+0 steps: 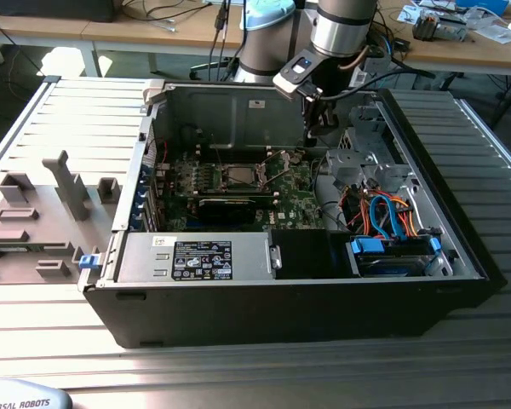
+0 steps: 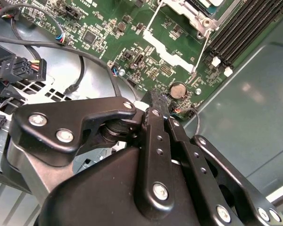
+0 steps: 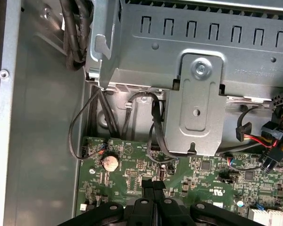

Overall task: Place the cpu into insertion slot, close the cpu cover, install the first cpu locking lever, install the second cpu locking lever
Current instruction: 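Close the cpu cover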

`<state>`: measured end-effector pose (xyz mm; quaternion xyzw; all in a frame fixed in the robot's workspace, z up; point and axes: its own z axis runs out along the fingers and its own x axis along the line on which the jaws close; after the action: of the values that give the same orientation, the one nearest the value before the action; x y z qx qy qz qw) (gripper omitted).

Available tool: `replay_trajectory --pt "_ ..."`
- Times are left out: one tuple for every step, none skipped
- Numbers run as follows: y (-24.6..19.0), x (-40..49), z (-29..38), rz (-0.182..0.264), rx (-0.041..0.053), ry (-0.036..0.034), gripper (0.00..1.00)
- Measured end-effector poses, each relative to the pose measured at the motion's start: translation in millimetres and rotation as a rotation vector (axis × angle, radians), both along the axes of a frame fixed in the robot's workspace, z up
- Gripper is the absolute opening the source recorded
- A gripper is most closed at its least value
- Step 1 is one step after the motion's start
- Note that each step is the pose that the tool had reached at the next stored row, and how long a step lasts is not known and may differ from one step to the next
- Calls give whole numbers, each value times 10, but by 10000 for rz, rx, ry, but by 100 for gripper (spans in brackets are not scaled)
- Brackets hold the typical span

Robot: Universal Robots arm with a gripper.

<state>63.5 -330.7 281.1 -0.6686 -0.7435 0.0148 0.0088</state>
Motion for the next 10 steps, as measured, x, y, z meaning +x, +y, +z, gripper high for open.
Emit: replay_trajectory --pt "1 0 -2 -1 -1 111 11" --pt "0 0 -2 0 -7 294 11" --pt "0 0 -2 0 -9 378 11" --pt "1 0 -2 0 -9 383 11" --pt "0 0 -2 -1 -9 384 11" --pt "1 0 -2 0 -8 386 11" --pt "1 0 -3 0 -8 389 11" --pt "1 0 -3 0 -9 389 11" --pt "1 0 -4 0 -8 388 11" --pt "1 0 -6 0 -7 388 11"
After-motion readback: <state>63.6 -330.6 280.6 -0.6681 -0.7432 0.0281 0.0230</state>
